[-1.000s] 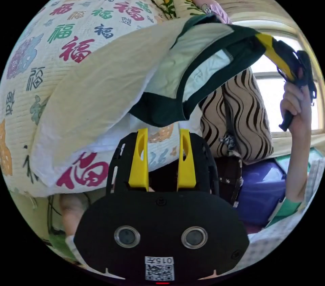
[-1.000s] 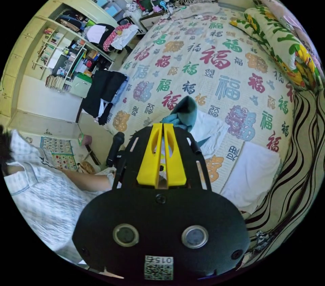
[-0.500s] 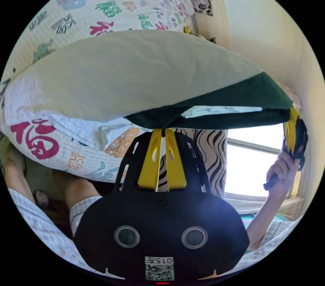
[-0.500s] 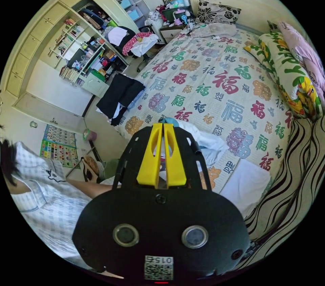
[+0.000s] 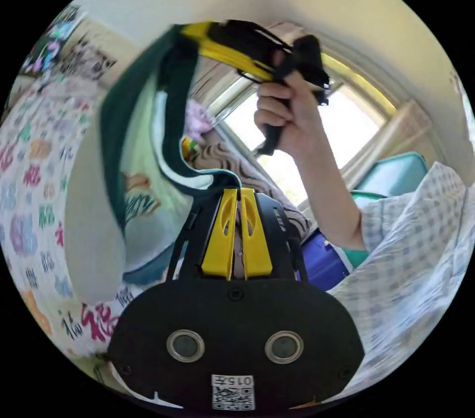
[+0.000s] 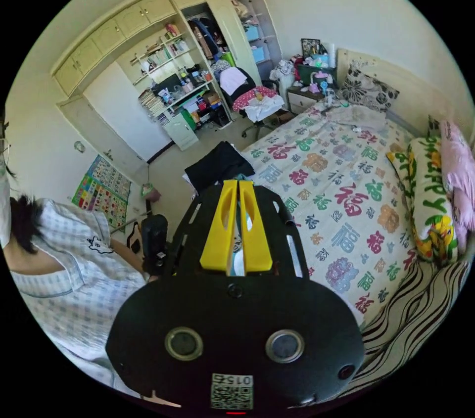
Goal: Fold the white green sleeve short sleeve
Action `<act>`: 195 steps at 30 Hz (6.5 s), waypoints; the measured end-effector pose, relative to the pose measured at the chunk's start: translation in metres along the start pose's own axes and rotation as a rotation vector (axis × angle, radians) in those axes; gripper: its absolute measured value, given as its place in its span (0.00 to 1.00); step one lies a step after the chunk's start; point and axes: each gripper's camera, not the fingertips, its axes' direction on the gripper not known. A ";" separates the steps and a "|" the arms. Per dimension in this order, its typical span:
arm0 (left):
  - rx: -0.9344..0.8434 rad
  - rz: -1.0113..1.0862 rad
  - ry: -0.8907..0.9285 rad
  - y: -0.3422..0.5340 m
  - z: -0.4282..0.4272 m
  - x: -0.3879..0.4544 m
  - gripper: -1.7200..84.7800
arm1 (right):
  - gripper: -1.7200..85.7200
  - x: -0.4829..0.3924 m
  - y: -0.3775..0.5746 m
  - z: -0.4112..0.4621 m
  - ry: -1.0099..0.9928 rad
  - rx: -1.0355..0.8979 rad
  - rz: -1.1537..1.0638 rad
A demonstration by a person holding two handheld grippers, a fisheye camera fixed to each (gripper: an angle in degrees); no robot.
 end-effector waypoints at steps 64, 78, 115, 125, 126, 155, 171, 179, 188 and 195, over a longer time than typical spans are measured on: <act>-0.701 -0.143 -0.720 -0.177 0.261 -0.798 0.04 | 0.01 0.717 0.042 0.187 0.197 -0.363 0.764; -0.806 -0.216 -0.816 -0.154 0.253 -0.809 0.15 | 0.16 0.704 0.083 0.125 0.171 -0.446 0.676; -1.090 -0.068 -0.156 -0.095 0.694 -0.757 0.10 | 0.07 0.797 0.355 -0.015 0.291 -0.227 1.087; -0.842 -0.199 -0.121 -0.137 0.762 -0.768 0.02 | 0.01 0.828 0.417 -0.058 0.164 0.023 1.119; -0.866 -0.207 -0.171 -0.137 0.772 -0.775 0.03 | 0.01 0.836 0.423 -0.059 0.156 0.035 1.137; -0.805 -0.906 -0.851 0.143 0.100 -0.736 0.18 | 0.07 0.686 0.475 0.131 -0.207 -0.506 1.210; -0.858 -0.791 -0.655 0.175 0.007 -0.653 0.02 | 0.01 0.642 0.459 0.174 -0.075 -0.627 1.164; -0.910 -0.878 -0.697 0.246 -0.045 -0.613 0.10 | 0.03 0.618 0.486 0.215 -0.093 -0.619 1.336; -0.563 -0.773 -0.798 0.163 -0.125 -0.616 0.12 | 0.10 0.646 0.318 0.252 -0.046 -0.469 0.961; -0.251 -0.730 -0.731 0.092 -0.132 -0.705 0.12 | 0.11 0.637 0.065 0.410 -0.140 -0.375 0.225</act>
